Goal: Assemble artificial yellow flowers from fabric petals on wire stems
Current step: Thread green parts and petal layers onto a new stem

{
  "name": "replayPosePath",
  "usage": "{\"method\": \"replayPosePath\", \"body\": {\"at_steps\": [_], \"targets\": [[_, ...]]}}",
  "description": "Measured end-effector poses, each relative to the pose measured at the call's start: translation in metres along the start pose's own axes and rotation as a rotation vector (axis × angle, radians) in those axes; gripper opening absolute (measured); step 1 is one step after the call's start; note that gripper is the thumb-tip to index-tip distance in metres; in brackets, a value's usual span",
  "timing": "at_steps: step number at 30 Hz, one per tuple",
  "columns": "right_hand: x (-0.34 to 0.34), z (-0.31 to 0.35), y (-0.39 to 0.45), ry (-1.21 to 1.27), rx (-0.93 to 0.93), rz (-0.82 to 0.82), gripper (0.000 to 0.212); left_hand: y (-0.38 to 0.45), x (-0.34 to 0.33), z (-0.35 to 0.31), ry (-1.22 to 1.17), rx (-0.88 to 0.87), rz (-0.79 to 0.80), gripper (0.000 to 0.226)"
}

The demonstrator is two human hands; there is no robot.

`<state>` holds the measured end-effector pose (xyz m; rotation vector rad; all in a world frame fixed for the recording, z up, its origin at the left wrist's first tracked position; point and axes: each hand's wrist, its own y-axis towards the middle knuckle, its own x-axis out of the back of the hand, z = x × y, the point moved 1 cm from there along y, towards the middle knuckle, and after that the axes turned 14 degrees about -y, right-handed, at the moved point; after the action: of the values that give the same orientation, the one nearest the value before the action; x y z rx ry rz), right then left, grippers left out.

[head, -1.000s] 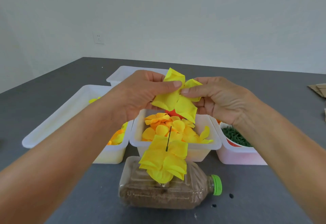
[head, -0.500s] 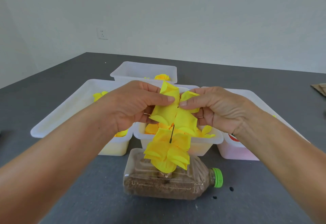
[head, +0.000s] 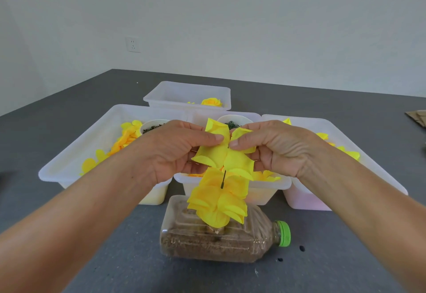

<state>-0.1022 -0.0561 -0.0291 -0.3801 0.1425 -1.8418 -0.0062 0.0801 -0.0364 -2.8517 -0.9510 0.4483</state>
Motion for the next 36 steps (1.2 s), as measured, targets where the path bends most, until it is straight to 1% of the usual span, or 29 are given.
{"method": "replayPosePath", "body": {"at_steps": [1, 4, 5, 7, 8, 11, 12, 15, 16, 19, 21, 24, 25, 28, 29, 33, 36], "targets": [[0.000, 0.000, 0.000, 0.000, -0.006, 0.010, 0.050, 0.000, 0.000, 0.001, -0.004, 0.007, 0.004, 0.009], [-0.002, 0.000, 0.000, -0.024, -0.012, 0.053, 0.041, 0.000, 0.001, 0.002, 0.000, 0.022, 0.016, 0.013], [-0.002, 0.000, 0.000, -0.026, -0.015, 0.060, 0.041, 0.001, 0.002, 0.002, 0.003, 0.025, 0.022, 0.014], [-0.003, 0.000, -0.001, -0.016, -0.015, 0.059, 0.045, 0.001, 0.003, 0.002, 0.004, 0.031, 0.032, 0.008], [-0.003, -0.001, 0.000, -0.010, -0.014, 0.054, 0.044, 0.000, 0.003, 0.002, 0.005, 0.034, 0.035, 0.005], [-0.004, -0.004, 0.000, 0.005, -0.030, 0.028, 0.030, 0.000, 0.005, 0.004, 0.014, 0.044, 0.044, 0.017], [-0.004, -0.006, 0.001, 0.007, -0.040, 0.019, 0.033, 0.000, 0.005, 0.005, 0.012, 0.050, 0.044, 0.016], [-0.007, -0.010, 0.001, 0.044, -0.067, 0.018, 0.055, -0.001, 0.006, 0.008, -0.011, 0.059, 0.052, 0.013], [-0.007, -0.011, 0.001, 0.067, -0.068, 0.023, 0.054, -0.001, 0.006, 0.009, -0.018, 0.060, 0.054, 0.014], [-0.008, -0.013, 0.001, 0.133, -0.079, 0.013, 0.038, -0.001, 0.007, 0.010, -0.040, 0.053, 0.057, 0.018], [-0.006, -0.014, 0.001, 0.158, -0.085, 0.013, 0.037, -0.001, 0.007, 0.011, -0.054, 0.048, 0.054, 0.020], [-0.005, -0.013, -0.004, 0.077, -0.078, 0.030, 0.035, -0.001, 0.006, 0.013, -0.074, 0.045, 0.053, 0.022], [-0.005, -0.013, -0.005, 0.060, -0.070, 0.032, 0.039, -0.001, 0.006, 0.013, -0.073, 0.045, 0.053, 0.022], [-0.004, -0.014, -0.005, 0.071, -0.052, 0.021, 0.062, -0.001, 0.005, 0.013, -0.072, 0.046, 0.055, 0.023], [-0.005, -0.013, -0.005, 0.061, -0.048, 0.024, 0.064, -0.001, 0.005, 0.013, -0.072, 0.043, 0.056, 0.022], [-0.006, -0.012, -0.004, 0.047, -0.036, 0.028, 0.059, -0.002, 0.003, 0.011, -0.068, 0.038, 0.053, 0.018], [-0.006, -0.011, -0.004, 0.050, -0.033, 0.037, 0.052, -0.003, 0.003, 0.011, -0.071, 0.035, 0.048, 0.021]]}}
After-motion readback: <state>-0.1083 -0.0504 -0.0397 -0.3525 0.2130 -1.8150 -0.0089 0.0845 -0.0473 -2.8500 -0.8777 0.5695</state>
